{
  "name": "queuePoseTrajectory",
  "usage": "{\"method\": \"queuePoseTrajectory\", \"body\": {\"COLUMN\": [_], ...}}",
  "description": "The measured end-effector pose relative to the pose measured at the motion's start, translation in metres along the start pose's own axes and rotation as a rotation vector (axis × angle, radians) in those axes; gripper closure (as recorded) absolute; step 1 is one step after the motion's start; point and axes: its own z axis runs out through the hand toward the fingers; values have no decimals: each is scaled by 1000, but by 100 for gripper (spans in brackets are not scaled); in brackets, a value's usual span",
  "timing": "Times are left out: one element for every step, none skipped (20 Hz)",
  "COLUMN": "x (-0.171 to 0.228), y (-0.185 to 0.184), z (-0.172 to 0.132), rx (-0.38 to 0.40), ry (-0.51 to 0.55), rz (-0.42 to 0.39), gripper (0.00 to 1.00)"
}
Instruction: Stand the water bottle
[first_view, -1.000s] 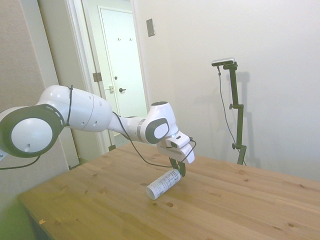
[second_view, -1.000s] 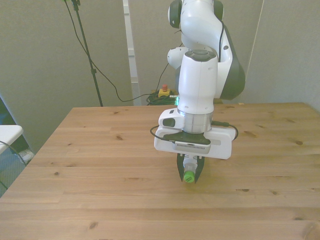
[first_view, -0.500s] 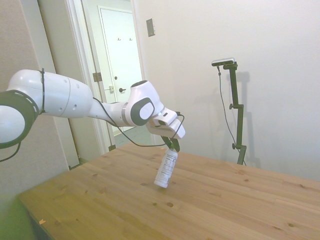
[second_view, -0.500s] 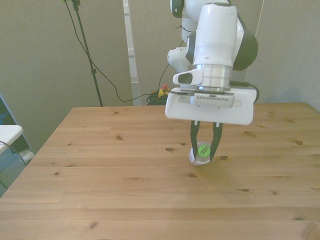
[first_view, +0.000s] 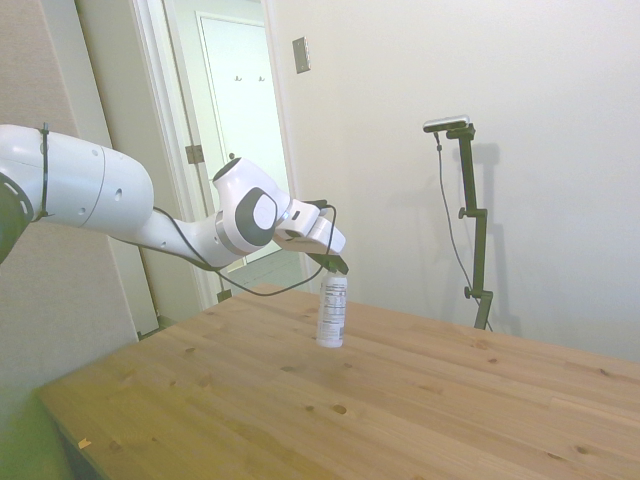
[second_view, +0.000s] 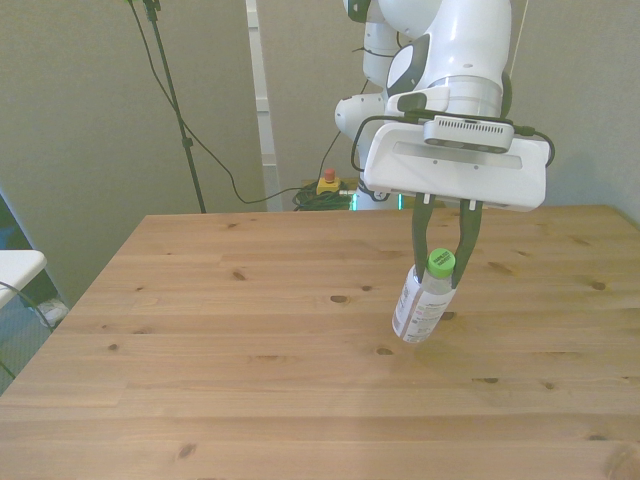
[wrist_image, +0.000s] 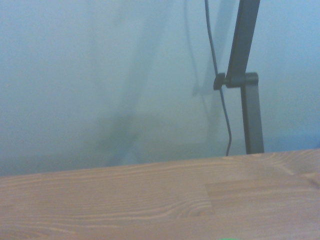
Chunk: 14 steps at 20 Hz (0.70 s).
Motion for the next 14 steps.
{"method": "queuePoseTrajectory", "body": {"x": [-6, -13, -18, -23, -27, -30, -32, -31, -29, -27, -26, -25, -27, -29], "y": [1, 1, 1, 1, -1, -2, -4, -8, -12, -16, -21, -27, -33, -39], "z": [1, 3, 4, 5, 6, 7, 8, 10, 12, 15, 18, 21, 24, 28], "rx": [13, 28, 45, 59, 72, 82, 89, 93, 98, 103, 109, 116, 123, 128], "ry": [18, 34, 49, 61, 70, 79, 83, 87, 93, 98, 104, 109, 112, 115], "rz": [4, 10, 16, 25, 30, 39, 51, 60, 68, 73, 77, 80, 80, 78], "gripper": [100, 100, 100, 100, 100, 100, 100, 100, 100, 100, 100, 100, 100, 100]}}
